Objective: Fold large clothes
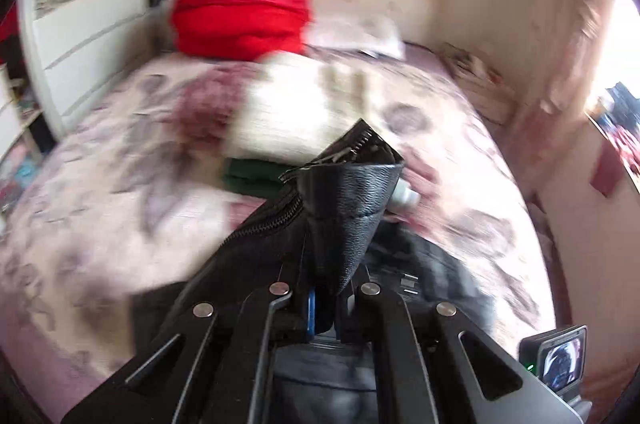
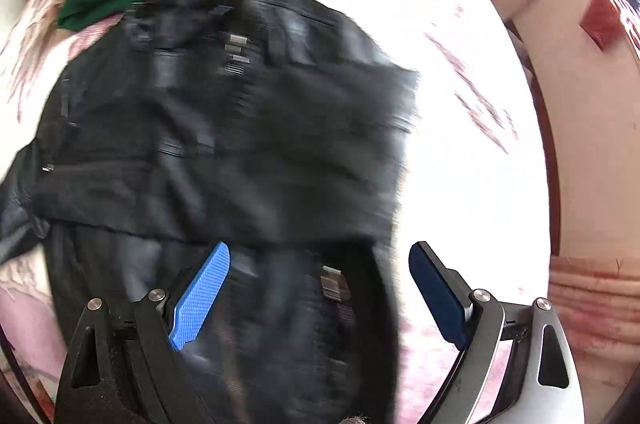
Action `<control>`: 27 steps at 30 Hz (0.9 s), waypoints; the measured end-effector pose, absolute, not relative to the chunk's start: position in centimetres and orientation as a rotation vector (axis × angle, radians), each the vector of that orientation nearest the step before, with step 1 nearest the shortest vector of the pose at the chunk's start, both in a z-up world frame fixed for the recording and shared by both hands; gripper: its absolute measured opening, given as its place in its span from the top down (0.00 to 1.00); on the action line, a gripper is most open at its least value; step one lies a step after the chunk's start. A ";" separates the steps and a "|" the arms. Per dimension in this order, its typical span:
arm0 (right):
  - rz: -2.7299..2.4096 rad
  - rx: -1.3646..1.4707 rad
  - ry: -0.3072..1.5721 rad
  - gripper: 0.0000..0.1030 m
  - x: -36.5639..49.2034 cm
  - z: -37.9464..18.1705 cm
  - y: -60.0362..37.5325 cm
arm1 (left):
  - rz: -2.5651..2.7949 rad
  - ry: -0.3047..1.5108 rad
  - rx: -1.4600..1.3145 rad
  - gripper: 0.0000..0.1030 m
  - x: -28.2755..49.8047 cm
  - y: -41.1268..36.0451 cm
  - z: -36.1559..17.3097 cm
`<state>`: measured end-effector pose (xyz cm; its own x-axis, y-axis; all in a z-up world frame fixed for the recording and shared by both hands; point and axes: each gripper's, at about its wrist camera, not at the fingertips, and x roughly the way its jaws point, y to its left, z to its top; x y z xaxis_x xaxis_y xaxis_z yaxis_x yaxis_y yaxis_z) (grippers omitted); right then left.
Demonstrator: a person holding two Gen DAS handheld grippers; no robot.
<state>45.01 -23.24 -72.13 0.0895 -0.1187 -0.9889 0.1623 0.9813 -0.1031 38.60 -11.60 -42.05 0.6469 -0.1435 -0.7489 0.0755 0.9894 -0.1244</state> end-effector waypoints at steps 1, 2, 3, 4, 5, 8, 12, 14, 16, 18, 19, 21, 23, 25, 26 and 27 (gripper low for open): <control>-0.224 0.043 1.473 0.10 44.2 -71.8 -24.1 | -0.174 0.877 -0.071 0.97 38.8 -14.0 -42.8; -0.246 0.061 1.483 0.10 43.6 -72.0 -25.9 | -0.224 0.897 -0.057 0.97 39.0 -16.4 -43.7; -0.262 0.074 1.490 0.10 43.1 -72.0 -27.0 | -0.260 0.916 -0.040 0.97 39.2 -18.4 -44.5; -0.283 0.088 1.501 0.10 42.5 -72.1 -28.4 | -0.303 0.948 -0.014 0.97 39.2 -21.0 -45.9; -0.299 0.103 1.509 0.10 42.2 -72.3 -29.4 | -0.336 0.986 0.011 0.97 39.4 -23.2 -47.2; -0.339 0.175 1.541 0.10 40.9 -72.9 -32.6 | -0.375 1.138 0.054 0.96 40.3 -27.9 -51.3; -0.344 0.262 1.566 0.10 39.7 -72.9 -35.5 | -0.376 1.274 0.047 0.94 40.7 -28.4 -53.8; -0.332 0.304 1.568 0.10 39.4 -72.2 -36.4 | -0.388 1.303 0.002 0.73 41.0 -27.4 -53.8; -0.316 0.360 1.565 0.10 39.5 -71.6 -37.4 | -0.411 1.341 -0.082 0.01 40.9 -25.9 -53.4; -0.315 0.392 1.570 0.10 39.8 -71.1 -38.2 | -0.445 1.352 -0.138 0.01 41.0 -25.0 -52.9; -0.323 0.404 1.573 0.10 40.3 -70.8 -38.7 | -0.451 1.357 -0.148 0.01 41.0 -24.4 -52.7; -0.331 0.432 1.558 0.10 40.9 -70.1 -39.2 | -0.422 1.339 -0.153 0.01 41.0 -22.7 -52.0; -0.318 0.490 1.514 0.10 42.0 -69.0 -39.6 | -0.358 1.327 -0.145 0.01 41.2 -20.8 -51.5; -0.281 0.542 1.473 0.10 43.5 -68.5 -39.8 | -0.230 1.310 -0.127 0.01 40.8 -16.4 -50.9; -0.242 0.572 1.451 0.10 44.6 -68.4 -39.5 | -0.190 1.309 -0.117 0.01 40.8 -15.0 -51.0; -0.215 0.595 1.440 0.10 45.3 -68.5 -39.4 | -0.104 1.310 -0.095 0.01 40.6 -12.1 -51.2</control>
